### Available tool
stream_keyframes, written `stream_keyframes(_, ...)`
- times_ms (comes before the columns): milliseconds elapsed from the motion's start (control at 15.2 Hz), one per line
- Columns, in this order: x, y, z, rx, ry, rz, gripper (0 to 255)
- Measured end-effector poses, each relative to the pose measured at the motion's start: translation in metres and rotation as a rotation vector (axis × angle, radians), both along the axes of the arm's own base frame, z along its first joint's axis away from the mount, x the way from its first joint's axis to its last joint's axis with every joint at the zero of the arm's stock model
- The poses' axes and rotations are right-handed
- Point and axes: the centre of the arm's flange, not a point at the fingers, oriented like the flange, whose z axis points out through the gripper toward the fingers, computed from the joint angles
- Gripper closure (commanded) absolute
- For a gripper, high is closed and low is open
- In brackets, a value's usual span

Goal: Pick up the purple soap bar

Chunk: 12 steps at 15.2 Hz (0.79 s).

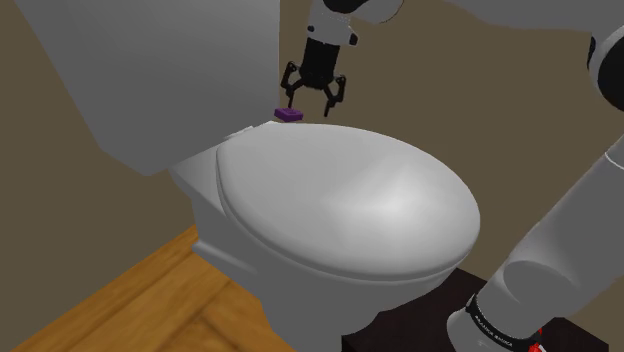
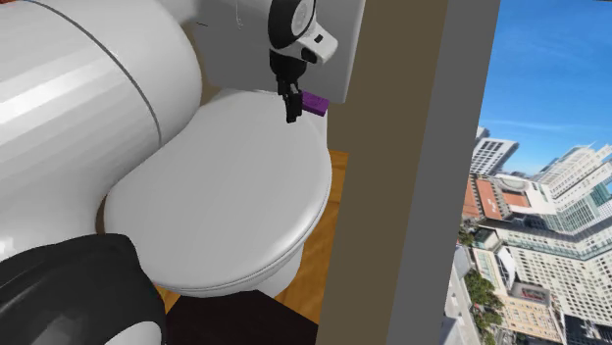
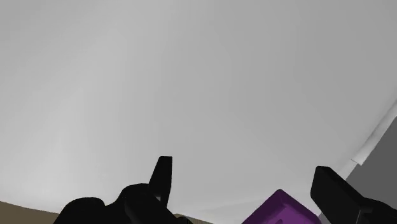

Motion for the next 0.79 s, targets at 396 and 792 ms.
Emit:
stream_keyframes(396, 0.074, -0.025, -0.004, 0.065, 0.047, -0.297, 0)
stream_keyframes(792, 0.101, -0.039, -0.025, 0.089, 0.065, -0.408, 0)
